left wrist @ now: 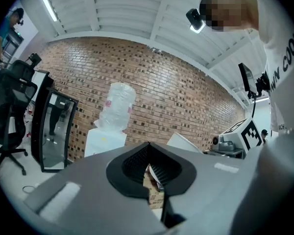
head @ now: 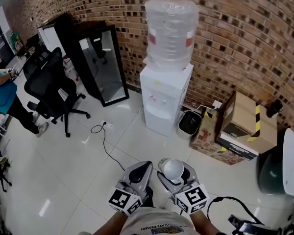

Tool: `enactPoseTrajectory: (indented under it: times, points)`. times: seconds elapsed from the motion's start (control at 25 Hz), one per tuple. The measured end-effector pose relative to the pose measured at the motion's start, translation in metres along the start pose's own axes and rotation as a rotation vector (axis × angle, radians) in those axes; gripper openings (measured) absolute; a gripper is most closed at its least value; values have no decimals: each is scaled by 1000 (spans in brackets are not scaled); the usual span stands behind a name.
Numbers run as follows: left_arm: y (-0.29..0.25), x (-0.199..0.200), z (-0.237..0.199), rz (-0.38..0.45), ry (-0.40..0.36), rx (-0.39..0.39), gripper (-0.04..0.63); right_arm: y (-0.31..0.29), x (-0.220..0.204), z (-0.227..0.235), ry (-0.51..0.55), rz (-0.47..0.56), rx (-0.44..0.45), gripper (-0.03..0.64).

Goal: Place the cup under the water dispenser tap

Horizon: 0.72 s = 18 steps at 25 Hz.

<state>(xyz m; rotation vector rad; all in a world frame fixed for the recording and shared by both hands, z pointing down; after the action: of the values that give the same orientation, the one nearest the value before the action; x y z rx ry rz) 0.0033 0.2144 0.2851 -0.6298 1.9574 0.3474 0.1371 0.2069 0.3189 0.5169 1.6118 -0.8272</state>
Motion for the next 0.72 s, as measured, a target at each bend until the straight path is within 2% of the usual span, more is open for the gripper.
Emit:
enactPoseTrajectory:
  times: [0.36,0.72]
  points:
    - [-43,44,-63,-12,21,-40,-9,-74,27,29,-2,-26,-29,318]
    - [-71,82,-124,1,9,-66,-9,-145,54,46,32,-27,-46,318]
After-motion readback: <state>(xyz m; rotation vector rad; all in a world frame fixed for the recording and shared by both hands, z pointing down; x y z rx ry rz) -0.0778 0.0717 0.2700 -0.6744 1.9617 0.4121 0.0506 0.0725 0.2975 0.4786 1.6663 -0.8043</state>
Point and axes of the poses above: the fingertips, and each gripper's own axes: y backward along the fingers, z to its right, x out of its top, the point moved 6 cm from there along y, backward along the fingers, and after that the axes turned 14 degrees about y, right-handed, at the moved point
